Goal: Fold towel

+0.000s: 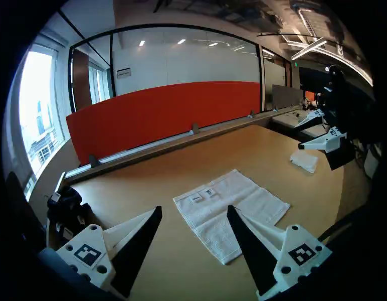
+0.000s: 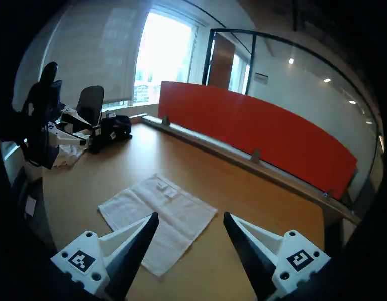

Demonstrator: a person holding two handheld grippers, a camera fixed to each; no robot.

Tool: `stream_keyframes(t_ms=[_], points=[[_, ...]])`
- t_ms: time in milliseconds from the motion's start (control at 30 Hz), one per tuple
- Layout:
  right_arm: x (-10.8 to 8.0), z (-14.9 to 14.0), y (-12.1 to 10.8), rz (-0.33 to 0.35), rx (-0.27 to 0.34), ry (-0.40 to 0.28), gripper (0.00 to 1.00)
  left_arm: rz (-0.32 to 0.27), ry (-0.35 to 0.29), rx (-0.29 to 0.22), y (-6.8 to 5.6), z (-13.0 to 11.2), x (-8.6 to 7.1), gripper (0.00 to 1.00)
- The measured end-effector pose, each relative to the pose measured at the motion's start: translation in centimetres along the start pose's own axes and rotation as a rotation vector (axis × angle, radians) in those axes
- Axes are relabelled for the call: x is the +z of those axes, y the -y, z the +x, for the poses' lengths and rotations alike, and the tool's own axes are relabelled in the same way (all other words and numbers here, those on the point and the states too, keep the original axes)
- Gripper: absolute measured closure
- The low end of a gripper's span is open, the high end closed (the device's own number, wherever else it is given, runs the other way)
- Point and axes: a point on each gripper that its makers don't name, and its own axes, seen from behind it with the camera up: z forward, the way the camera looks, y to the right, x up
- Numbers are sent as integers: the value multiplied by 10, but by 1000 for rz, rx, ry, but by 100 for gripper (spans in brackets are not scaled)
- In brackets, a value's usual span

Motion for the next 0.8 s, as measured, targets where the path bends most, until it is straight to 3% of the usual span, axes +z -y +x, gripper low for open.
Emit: stream_keyframes(t_ms=[800], points=[[29,-79,40,113,-46,146,0,-109,147,50,-47,-88,38,4]])
